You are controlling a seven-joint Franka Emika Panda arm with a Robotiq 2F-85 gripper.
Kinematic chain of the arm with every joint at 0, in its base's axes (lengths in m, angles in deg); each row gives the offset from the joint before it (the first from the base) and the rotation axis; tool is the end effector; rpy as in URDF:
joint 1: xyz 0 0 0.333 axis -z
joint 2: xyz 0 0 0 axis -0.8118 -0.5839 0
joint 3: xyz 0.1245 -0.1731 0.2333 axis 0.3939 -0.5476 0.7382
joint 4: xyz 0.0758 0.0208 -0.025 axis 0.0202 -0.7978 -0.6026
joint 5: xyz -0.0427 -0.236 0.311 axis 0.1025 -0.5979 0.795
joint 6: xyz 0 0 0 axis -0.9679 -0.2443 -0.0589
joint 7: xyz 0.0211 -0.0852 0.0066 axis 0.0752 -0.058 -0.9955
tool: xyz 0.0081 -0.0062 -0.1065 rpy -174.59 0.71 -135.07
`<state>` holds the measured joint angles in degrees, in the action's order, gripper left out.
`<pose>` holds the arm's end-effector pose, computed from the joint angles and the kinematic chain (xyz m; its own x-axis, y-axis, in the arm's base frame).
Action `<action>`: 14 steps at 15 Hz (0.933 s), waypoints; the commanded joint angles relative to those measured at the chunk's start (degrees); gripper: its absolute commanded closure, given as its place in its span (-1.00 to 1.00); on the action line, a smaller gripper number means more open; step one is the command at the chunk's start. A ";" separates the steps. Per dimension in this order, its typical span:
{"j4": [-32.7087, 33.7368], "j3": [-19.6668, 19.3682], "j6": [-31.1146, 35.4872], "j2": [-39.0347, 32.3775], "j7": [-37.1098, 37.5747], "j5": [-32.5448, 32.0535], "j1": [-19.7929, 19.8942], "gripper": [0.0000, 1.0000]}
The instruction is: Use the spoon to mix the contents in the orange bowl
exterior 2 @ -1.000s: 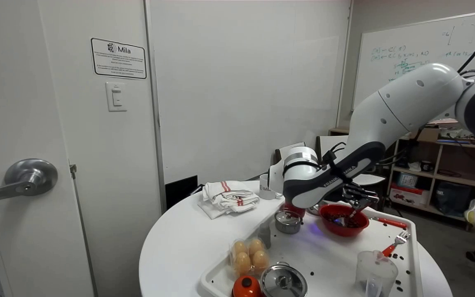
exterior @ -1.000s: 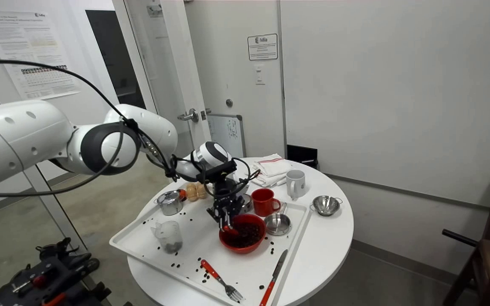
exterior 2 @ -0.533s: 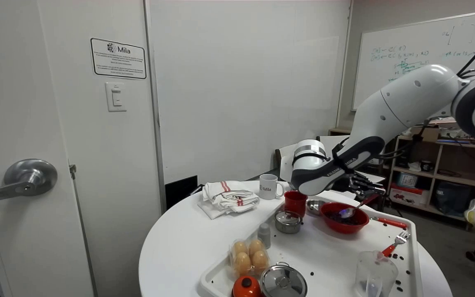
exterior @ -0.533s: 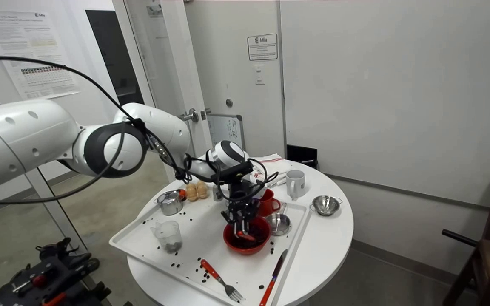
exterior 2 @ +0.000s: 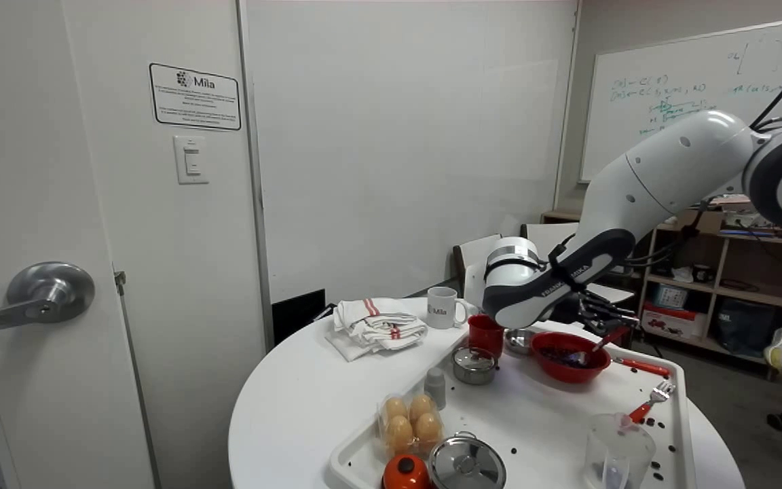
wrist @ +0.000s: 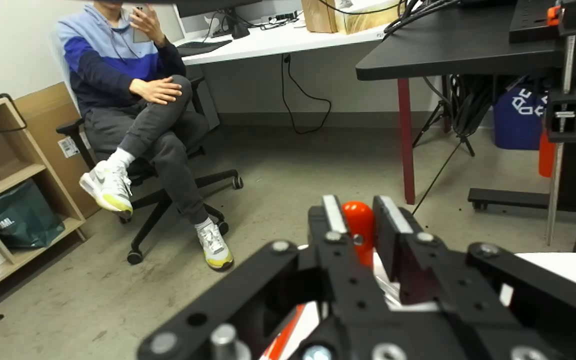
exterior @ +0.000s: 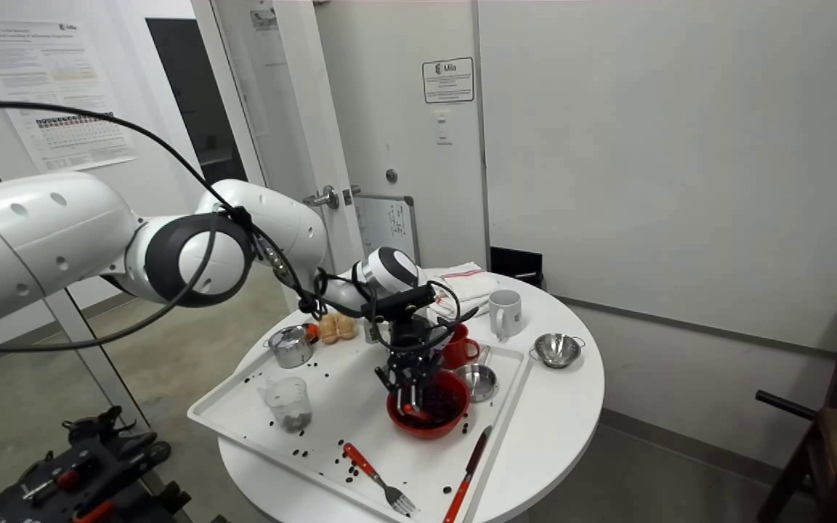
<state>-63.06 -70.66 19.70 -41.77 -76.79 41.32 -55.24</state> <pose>0.6203 -0.1205 0.0130 0.2890 -0.1503 -0.9455 0.4952 -0.8218 0.2820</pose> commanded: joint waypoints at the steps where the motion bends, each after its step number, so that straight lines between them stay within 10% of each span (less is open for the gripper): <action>1: -1.56 1.05 2.05 -0.01 -4.68 -1.65 -2.46 0.83; 14: 4.55 -0.25 0.33 0.24 -5.16 -1.90 -3.80 0.83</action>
<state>-61.29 -70.30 21.29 -41.52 -81.72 38.94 -60.21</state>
